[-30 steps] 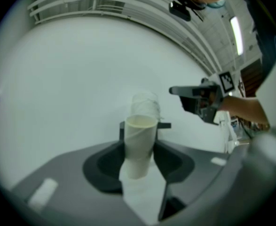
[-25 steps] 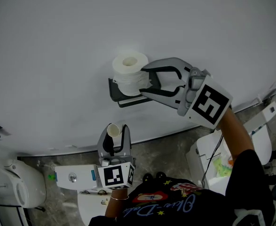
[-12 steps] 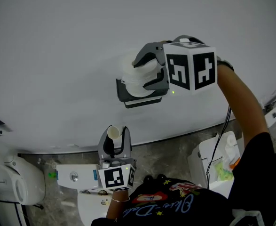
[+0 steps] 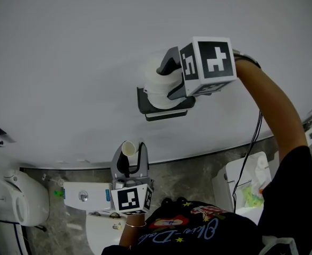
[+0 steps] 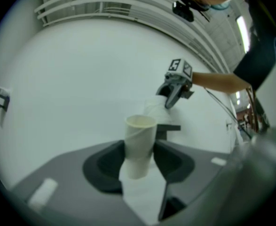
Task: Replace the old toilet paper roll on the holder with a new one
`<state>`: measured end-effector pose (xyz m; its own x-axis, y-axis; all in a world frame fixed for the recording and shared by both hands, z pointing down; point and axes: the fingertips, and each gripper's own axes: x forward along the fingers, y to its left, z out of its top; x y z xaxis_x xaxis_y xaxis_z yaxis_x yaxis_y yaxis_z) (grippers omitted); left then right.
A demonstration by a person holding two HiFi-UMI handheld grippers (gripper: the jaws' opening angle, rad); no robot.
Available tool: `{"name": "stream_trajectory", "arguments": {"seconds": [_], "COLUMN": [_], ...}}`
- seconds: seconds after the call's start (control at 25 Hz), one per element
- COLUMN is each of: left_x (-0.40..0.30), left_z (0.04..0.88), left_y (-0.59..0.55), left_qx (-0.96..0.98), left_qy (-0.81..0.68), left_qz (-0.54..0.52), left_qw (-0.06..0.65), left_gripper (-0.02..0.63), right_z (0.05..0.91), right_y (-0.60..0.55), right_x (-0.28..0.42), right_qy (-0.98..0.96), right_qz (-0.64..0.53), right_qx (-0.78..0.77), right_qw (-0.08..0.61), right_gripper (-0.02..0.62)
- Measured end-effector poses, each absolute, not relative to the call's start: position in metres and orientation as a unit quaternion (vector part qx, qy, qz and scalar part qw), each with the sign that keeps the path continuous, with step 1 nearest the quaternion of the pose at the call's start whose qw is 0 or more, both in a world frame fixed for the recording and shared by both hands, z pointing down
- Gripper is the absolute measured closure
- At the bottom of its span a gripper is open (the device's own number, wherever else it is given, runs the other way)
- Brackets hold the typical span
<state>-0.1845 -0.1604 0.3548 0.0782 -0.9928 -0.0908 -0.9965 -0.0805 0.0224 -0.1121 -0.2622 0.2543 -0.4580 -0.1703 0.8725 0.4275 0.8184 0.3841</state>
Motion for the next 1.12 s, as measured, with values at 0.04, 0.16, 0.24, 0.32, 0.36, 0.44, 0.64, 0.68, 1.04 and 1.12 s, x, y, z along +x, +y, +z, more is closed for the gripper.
{"name": "stream_trajectory", "arguments": {"seconds": [0.04, 0.16, 0.24, 0.32, 0.36, 0.44, 0.64, 0.68, 1.04, 1.12], "left_x": [-0.185, -0.187, -0.187, -0.187, -0.187, -0.185, -0.180, -0.179, -0.172, -0.172], "left_z": [0.355, 0.355, 0.355, 0.355, 0.355, 0.355, 0.353, 0.353, 0.347, 0.345], "left_y": [-0.160, -0.160, -0.160, -0.161, -0.161, -0.161, -0.163, -0.164, -0.175, -0.180], "left_qx": [-0.733, -0.732, -0.731, -0.731, -0.732, -0.733, -0.738, -0.740, -0.750, -0.751], "left_qy": [0.678, 0.680, 0.680, 0.680, 0.680, 0.679, 0.673, 0.671, 0.661, 0.659], "left_qz": [0.042, 0.044, 0.044, 0.043, 0.042, 0.042, 0.040, 0.039, 0.028, 0.026], "left_qw": [0.022, 0.019, 0.017, 0.017, 0.017, 0.018, 0.022, 0.023, 0.028, 0.029], "left_gripper": [0.417, 0.417, 0.417, 0.417, 0.417, 0.417, 0.417, 0.417, 0.417, 0.417], "right_z": [0.257, 0.257, 0.255, 0.254, 0.254, 0.252, 0.247, 0.245, 0.214, 0.211], "right_y": [-0.262, -0.262, -0.263, -0.265, -0.265, -0.265, -0.264, -0.264, -0.235, -0.226], "right_x": [-0.112, -0.113, -0.113, -0.111, -0.109, -0.105, -0.091, -0.089, -0.046, -0.030], "right_qy": [-0.800, -0.800, -0.807, -0.818, -0.824, -0.837, -0.879, -0.887, -0.985, -0.994], "right_qz": [-0.286, -0.284, -0.278, -0.269, -0.265, -0.263, -0.250, -0.248, -0.131, -0.097], "right_qx": [-0.083, -0.089, -0.084, -0.074, -0.069, -0.059, -0.019, -0.009, 0.040, 0.049], "right_qw": [0.521, 0.521, 0.514, 0.503, 0.496, 0.476, 0.406, 0.388, 0.103, 0.026], "right_gripper": [0.385, 0.385, 0.385, 0.387, 0.388, 0.391, 0.402, 0.402, 0.407, 0.407]}}
